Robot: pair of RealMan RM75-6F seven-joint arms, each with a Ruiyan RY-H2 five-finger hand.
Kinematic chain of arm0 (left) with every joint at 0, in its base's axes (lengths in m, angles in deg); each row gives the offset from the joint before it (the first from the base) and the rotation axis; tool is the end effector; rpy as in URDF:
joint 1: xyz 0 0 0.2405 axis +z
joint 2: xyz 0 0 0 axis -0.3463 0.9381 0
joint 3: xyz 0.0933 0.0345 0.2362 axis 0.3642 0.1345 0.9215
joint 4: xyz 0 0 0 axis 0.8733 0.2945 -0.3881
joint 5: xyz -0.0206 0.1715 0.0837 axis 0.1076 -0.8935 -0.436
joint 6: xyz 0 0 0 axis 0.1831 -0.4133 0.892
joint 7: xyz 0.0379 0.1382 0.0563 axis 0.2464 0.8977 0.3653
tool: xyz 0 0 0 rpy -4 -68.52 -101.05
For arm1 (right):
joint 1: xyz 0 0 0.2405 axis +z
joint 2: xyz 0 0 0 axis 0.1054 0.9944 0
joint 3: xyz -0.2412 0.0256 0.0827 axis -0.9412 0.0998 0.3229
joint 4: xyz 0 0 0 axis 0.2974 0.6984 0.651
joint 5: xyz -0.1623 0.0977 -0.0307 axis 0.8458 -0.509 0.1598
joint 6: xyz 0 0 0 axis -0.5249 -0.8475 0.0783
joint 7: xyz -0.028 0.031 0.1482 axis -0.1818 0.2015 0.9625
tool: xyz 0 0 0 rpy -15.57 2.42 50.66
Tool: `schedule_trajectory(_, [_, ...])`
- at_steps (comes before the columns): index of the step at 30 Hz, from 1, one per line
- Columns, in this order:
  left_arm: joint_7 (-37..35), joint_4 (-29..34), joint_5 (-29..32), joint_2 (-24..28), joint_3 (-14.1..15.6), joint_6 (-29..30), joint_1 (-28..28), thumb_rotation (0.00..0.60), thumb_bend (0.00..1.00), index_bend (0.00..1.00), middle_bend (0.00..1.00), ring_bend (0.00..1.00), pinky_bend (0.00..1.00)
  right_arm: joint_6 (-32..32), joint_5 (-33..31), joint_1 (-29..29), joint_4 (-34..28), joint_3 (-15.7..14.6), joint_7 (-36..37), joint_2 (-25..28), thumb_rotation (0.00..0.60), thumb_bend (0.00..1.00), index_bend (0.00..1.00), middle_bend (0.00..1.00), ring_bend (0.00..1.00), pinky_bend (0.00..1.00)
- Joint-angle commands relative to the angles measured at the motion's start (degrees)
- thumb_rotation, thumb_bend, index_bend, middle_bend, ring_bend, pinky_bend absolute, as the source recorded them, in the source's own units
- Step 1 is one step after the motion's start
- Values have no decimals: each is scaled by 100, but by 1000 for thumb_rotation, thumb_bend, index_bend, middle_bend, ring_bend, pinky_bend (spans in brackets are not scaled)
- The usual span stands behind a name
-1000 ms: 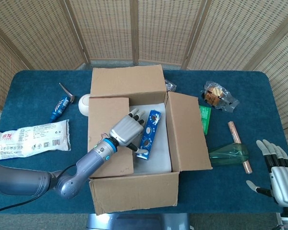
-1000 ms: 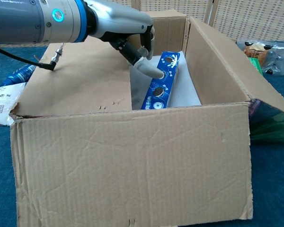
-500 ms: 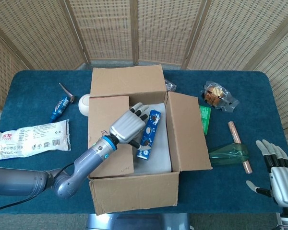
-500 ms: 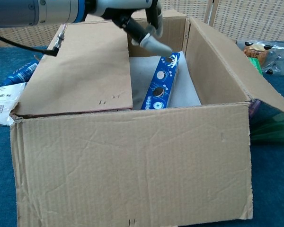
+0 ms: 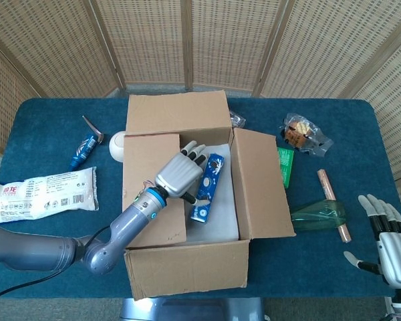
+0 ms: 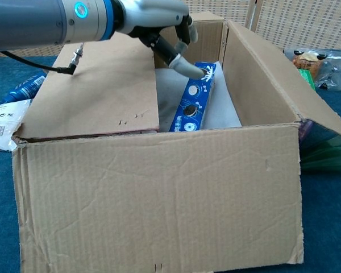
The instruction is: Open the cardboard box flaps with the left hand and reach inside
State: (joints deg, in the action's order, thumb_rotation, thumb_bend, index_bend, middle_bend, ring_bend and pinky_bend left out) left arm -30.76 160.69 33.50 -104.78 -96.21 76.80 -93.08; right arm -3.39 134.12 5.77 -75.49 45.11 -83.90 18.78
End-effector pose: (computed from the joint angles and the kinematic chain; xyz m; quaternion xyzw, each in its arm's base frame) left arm 0.0109 0.3639 0.0091 -0.8425 -0.2019 -0.3226 0.3811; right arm -0.2561 -0.1578 0.2096 0.5641 -0.4331 0.4130 0.5689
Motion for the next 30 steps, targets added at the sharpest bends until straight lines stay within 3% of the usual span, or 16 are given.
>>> schedule_trajectory(1, [124,8,151,-63,39,20,-61,215,0,626,153,0,37,-2,1,0,1,1,3,4,600,0,0,0,0,0])
schedule_trajectory(7, [233,72,294,-61,58,14,-100,218,0,584,86,0,31,-17,10,-9,-6,-1,30,20,600,0,0,0,0,0])
schedule_trajectory(21, [206,395,195,401,155,-150,-95,214,0,759,146,0,31,0,11,-1,-5,-3,-1,6,600,0,0,0,0,0])
schedule_trajectory(30, [120,783,232,842,190,-100,-13,223,0,783,166,0,47,-3,31,-5,-15,-15,-72,-20,600,0,0,0,0,0])
